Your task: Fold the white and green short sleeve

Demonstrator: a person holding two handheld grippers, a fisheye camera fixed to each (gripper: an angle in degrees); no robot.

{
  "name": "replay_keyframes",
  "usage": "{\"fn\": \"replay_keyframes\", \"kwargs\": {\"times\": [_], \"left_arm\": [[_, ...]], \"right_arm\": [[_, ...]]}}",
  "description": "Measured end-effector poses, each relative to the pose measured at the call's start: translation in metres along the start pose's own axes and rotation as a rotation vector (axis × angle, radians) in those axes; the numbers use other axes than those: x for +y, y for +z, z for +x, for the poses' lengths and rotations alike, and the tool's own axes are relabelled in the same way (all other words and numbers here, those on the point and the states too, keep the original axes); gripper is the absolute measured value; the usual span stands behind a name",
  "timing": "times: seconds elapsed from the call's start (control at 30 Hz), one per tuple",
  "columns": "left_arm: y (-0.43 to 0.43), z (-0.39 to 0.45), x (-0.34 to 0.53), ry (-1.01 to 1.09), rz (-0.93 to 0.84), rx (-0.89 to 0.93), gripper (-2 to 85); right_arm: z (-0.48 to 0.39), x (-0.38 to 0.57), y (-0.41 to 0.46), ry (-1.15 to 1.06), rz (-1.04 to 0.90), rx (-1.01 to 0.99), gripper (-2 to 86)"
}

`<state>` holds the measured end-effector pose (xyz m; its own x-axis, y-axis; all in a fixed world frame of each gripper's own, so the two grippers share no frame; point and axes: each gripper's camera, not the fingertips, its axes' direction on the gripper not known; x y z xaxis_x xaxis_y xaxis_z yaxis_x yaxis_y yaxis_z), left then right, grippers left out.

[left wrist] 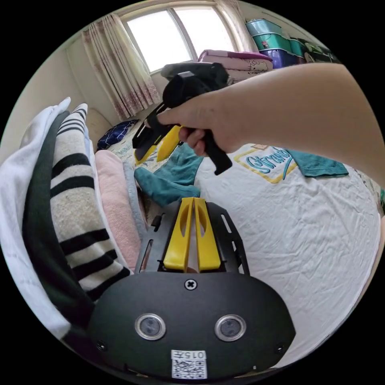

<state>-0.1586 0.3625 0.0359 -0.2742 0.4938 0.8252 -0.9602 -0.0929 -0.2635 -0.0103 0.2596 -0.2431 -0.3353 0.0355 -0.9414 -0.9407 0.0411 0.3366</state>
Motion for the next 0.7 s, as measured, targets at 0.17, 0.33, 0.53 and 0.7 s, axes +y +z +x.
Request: {"fn": "replay_keyframes", "kwargs": {"times": [0.17,0.33,0.53,0.7], "left_arm": [[0.000,-0.002,0.012,0.061,0.012,-0.005,-0.8],[0.005,-0.018,0.020,0.054,0.016,0.029,-0.8],[-0.014,-0.050,0.038,-0.078,0.184,0.089,-0.8],[-0.035,-0.063,0.061,-0.071,0.413,0.203,-0.8]], "right_arm": [[0.018,-0.044,0.027,0.035,0.003,-0.003,11.5],[0.036,-0.085,0.064,0.047,-0.060,-0.139,6.2],[0.029,-0.094,0.023,0.079,0.099,0.003,0.9],[0.020,-0.060,-0.064,0.060,0.148,0.379,1.0]]}}
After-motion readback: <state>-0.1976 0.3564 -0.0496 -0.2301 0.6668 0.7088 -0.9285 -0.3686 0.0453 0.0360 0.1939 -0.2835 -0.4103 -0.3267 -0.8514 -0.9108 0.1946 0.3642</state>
